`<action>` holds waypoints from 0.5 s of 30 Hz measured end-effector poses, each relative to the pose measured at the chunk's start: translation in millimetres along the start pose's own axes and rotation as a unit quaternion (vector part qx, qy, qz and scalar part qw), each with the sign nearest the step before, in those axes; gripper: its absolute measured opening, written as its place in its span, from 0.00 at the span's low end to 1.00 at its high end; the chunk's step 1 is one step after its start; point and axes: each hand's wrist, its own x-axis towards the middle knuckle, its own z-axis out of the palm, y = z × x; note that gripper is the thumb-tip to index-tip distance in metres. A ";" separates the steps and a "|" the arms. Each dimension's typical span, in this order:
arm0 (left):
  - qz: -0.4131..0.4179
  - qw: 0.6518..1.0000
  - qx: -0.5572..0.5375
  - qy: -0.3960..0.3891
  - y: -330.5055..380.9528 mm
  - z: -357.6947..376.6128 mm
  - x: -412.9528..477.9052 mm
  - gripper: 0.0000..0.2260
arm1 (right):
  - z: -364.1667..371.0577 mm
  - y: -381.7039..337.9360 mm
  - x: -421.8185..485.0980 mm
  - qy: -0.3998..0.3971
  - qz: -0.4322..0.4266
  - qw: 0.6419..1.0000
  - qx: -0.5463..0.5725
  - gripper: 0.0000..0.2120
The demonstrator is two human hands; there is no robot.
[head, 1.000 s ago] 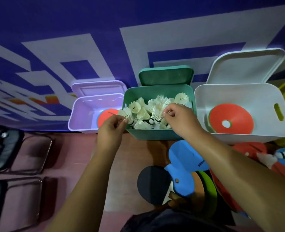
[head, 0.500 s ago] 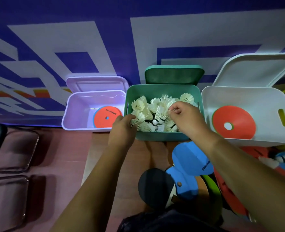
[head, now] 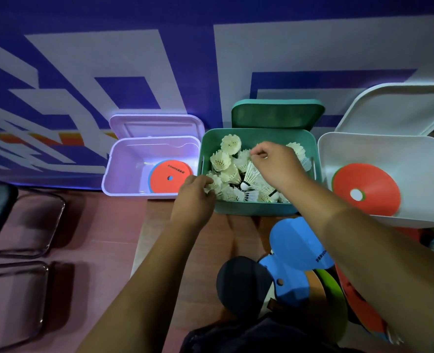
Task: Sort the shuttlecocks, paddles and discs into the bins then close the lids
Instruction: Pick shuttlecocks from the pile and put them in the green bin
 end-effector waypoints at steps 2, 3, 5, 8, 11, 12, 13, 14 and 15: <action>0.001 1.000 -0.006 0.003 3.6 1.2 -0.2 0.13 | -2.5 6.2 -9.9 0.006 0.001 1.000 0.000 0.08; 0.003 1.000 -0.010 0.002 6.6 2.7 -0.4 0.13 | -5.2 10.0 -15.6 0.009 0.004 1.000 0.000 0.08; 0.017 1.000 -0.017 0.000 14.7 7.2 -2.5 0.13 | -12.5 19.5 -27.8 0.017 0.016 1.000 0.003 0.08; 0.053 0.998 -0.022 -0.006 30.7 17.8 -7.8 0.12 | -29.0 36.3 -48.1 0.025 0.023 0.999 0.015 0.08; 0.083 0.996 -0.026 -0.018 53.9 32.4 -15.6 0.11 | -52.1 55.2 -72.6 0.049 0.018 0.998 0.032 0.08; 0.098 0.995 -0.025 -0.025 62.8 38.5 -18.1 0.10 | -61.1 63.2 -81.3 0.060 0.026 0.997 0.044 0.08; 0.113 0.993 -0.021 -0.034 72.0 45.5 -20.8 0.10 | -69.6 73.0 -89.6 0.072 0.037 0.995 0.059 0.08; 0.126 0.991 -0.018 -0.047 81.3 52.7 -24.3 0.10 | -78.5 83.9 -97.7 0.087 0.048 0.992 0.071 0.08; 0.136 0.989 -0.016 -0.063 91.6 59.9 -28.5 0.09 | -87.8 96.0 -105.9 0.104 0.060 0.989 0.083 0.07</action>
